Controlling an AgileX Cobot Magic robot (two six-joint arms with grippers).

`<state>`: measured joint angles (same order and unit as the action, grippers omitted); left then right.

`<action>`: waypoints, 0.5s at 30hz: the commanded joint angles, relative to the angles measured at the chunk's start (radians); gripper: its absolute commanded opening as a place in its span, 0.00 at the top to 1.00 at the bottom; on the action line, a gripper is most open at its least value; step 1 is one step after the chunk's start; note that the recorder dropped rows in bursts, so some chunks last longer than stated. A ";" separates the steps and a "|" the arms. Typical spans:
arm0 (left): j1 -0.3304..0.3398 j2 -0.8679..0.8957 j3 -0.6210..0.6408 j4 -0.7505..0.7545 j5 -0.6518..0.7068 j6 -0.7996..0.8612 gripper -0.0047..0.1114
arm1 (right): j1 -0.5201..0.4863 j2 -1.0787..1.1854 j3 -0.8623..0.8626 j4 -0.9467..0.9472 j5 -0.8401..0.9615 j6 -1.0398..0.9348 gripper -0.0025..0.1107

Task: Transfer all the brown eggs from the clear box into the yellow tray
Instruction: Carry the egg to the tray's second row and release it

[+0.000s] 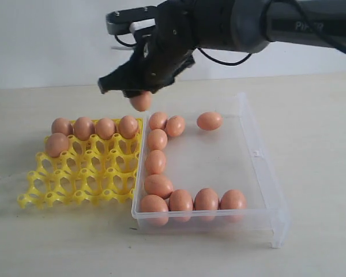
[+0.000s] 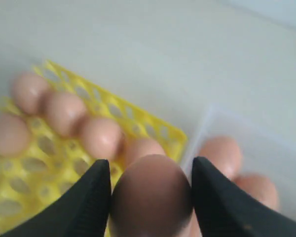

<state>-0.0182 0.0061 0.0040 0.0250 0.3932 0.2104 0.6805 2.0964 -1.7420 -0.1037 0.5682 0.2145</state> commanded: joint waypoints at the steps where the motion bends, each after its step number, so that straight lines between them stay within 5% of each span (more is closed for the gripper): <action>1: -0.002 -0.006 -0.004 0.000 -0.005 -0.006 0.96 | 0.052 0.060 0.000 0.124 -0.337 -0.152 0.98; 15: -0.002 -0.006 -0.004 0.000 -0.005 -0.006 0.96 | 0.122 0.259 0.000 0.083 -0.687 -0.184 0.98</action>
<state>-0.0182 0.0061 0.0040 0.0250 0.3932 0.2104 0.7977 2.3378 -1.7420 -0.0056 -0.0564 0.0366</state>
